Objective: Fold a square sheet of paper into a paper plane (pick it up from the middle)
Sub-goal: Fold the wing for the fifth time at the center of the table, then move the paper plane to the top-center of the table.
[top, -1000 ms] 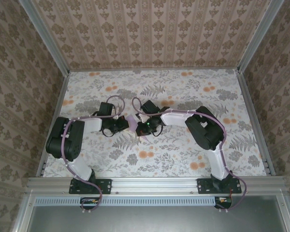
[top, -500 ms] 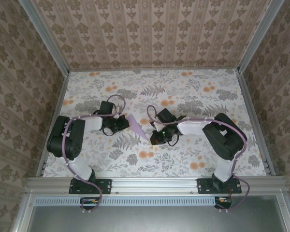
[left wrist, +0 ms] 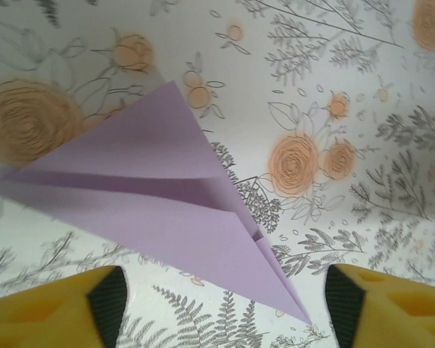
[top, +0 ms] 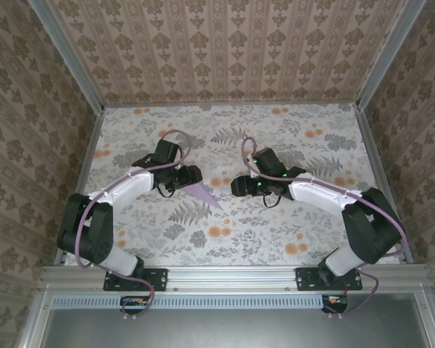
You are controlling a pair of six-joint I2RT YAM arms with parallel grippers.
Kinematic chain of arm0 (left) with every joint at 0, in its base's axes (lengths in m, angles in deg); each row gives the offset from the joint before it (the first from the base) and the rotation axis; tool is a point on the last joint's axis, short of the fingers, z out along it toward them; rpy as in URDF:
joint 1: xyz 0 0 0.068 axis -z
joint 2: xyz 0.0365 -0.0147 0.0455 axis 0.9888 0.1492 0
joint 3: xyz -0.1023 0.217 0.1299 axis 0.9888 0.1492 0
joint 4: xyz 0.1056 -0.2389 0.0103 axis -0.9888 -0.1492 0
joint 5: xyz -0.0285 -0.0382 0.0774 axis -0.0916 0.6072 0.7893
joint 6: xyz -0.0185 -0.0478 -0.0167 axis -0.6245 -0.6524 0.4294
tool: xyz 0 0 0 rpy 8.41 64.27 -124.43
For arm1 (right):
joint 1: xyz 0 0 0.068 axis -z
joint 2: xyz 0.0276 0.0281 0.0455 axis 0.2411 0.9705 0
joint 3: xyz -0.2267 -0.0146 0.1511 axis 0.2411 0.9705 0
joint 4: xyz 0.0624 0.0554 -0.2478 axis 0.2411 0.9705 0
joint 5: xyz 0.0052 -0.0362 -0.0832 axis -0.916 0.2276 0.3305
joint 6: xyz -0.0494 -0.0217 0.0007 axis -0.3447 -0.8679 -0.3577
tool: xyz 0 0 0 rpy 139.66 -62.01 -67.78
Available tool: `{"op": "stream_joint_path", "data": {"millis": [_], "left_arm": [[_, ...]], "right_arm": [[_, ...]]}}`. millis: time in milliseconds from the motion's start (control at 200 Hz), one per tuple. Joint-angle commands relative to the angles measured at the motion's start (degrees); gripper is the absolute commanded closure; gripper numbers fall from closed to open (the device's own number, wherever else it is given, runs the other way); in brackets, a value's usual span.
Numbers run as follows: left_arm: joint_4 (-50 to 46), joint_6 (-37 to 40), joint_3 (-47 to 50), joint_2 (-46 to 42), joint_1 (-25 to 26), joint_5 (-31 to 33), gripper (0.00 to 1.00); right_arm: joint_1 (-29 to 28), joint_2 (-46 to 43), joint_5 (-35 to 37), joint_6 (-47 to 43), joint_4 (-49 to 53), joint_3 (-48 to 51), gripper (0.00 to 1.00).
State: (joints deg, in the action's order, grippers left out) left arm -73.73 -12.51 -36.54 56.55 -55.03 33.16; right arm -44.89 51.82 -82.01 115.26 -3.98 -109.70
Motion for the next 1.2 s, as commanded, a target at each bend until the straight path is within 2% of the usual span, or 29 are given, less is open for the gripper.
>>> {"op": "stream_joint_path", "data": {"millis": [0,165,200,275,380,550,655,750,1195], "left_arm": [[-11.2,-4.4,-2.5,-0.4,3.9,11.5,0.18],[-14.0,-11.4,-6.2,4.1,9.3,17.4,0.17],[-14.7,-13.6,-7.3,5.7,10.2,18.8,0.17],[-15.5,-17.4,-9.4,9.0,12.0,21.2,0.22],[-13.7,-20.3,-12.1,13.1,13.2,22.3,0.24],[-15.9,-22.7,-15.1,16.9,13.2,24.6,0.27],[-14.8,-26.1,-12.7,16.0,13.3,23.3,0.41],[-12.7,-29.7,-8.8,12.7,13.5,23.0,0.48],[-9.9,-35.6,-4.2,8.9,13.6,21.7,0.66]], "right_arm": [[2.7,-3.4,2.7,-0.5,2.1,2.7,0.21],[3.6,-4.8,4.1,0.1,-1.0,5.6,0.02],[3.8,-4.8,4.1,0.2,-1.2,5.7,0.0],[3.9,-4.4,3.9,0.3,-1.4,6.0,0.0],[3.9,-4.3,3.1,0.6,-1.8,6.3,0.0],[4.0,-4.8,3.5,0.4,-0.8,6.3,0.0],[4.0,-5.0,3.9,0.1,-0.1,6.1,0.0],[4.0,-4.7,4.6,-0.2,0.8,5.7,0.0],[4.0,-3.3,4.0,0.0,1.6,4.9,0.01]]}}
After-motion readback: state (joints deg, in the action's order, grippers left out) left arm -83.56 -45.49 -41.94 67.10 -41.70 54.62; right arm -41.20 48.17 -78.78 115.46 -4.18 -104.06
